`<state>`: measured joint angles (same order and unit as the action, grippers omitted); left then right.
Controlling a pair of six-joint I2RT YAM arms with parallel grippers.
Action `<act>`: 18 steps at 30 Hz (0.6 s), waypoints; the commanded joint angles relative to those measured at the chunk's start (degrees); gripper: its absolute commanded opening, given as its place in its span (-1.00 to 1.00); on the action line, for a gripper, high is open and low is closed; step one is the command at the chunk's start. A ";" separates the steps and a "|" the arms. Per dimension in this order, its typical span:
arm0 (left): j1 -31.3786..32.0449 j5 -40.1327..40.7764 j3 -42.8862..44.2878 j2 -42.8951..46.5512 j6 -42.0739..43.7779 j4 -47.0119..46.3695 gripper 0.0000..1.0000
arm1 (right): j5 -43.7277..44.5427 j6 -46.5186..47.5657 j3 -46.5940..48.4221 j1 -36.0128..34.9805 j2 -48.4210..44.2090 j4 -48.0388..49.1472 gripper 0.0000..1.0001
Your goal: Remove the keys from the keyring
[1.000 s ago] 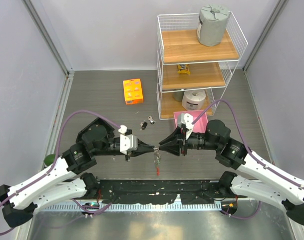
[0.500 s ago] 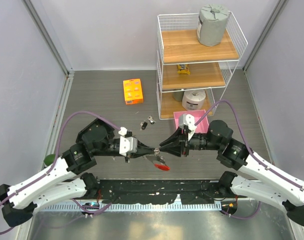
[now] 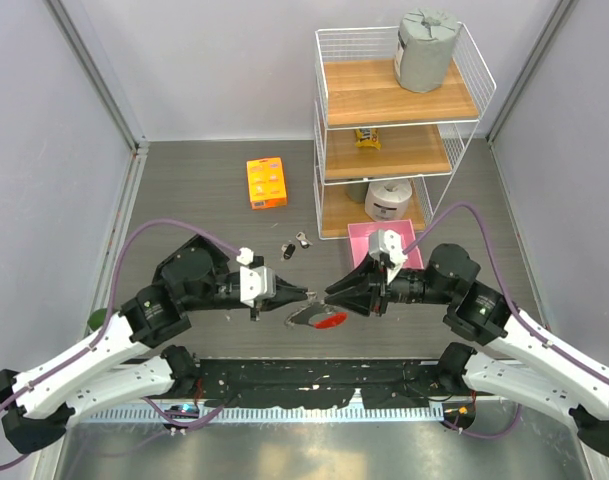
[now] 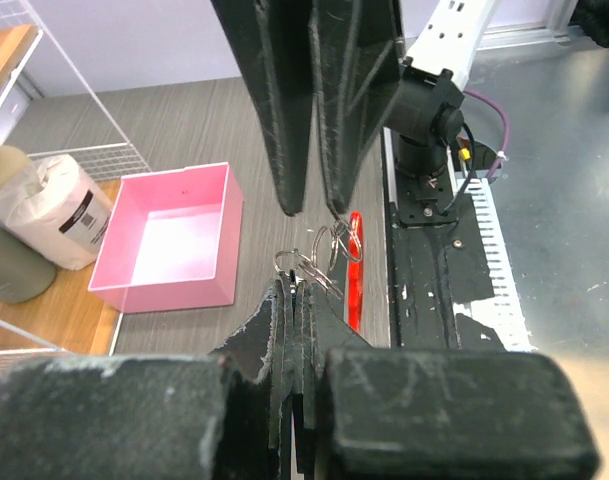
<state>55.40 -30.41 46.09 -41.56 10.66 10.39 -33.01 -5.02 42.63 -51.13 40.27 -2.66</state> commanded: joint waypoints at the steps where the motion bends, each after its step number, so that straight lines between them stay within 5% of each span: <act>1: 0.06 4.21 5.24 -1.33 -2.04 1.11 -1.00 | -2.15 -3.06 4.12 -0.19 2.35 -0.95 -0.43; 18: 0.06 14.24 9.11 -4.23 -7.58 7.89 -1.00 | 5.59 -15.27 5.71 -0.81 5.43 4.50 -0.41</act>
<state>55.40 -18.41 52.60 -46.13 4.75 19.11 -28.64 -15.46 45.54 -51.66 44.62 -3.18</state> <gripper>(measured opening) 0.033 0.302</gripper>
